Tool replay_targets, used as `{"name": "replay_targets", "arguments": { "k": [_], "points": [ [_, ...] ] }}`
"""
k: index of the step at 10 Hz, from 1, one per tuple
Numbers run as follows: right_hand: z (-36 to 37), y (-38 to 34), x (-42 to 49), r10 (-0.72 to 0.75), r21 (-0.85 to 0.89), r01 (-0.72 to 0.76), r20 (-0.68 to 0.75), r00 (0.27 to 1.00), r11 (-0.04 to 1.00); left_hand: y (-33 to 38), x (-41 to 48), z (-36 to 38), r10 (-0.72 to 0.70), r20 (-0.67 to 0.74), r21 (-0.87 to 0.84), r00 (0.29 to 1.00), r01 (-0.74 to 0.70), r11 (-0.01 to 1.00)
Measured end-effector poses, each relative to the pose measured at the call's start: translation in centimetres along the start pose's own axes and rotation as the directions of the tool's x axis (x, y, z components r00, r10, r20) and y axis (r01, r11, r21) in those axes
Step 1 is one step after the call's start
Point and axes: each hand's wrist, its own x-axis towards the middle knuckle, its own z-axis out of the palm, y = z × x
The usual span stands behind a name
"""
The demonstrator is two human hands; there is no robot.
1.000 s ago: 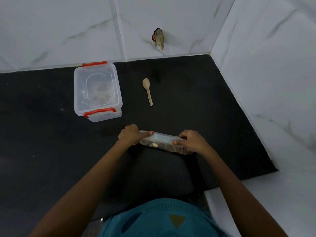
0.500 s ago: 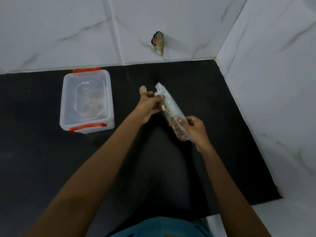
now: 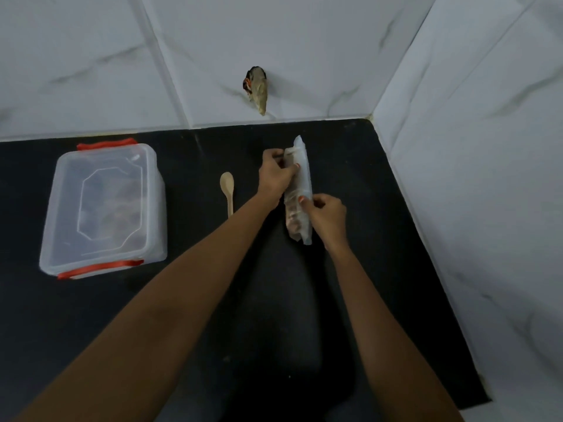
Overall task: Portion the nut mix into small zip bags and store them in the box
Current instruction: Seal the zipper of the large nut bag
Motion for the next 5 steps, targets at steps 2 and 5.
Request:
{"name": "replay_targets", "arguments": {
  "k": [2,5],
  "points": [
    [1.3,0.6,1.0,0.004,-0.169,-0.006,-0.012,1.000,0.986,-2.6,0.9,0.3,0.189,-0.074,0.349,0.979,-0.152,0.924],
    [0.9,1.1,1.2,-0.033,-0.158,0.033,0.004,0.999,0.987,-2.9,0.4,0.1,0.231,-0.022,0.626,0.973,-0.166,0.762]
  ]
}}
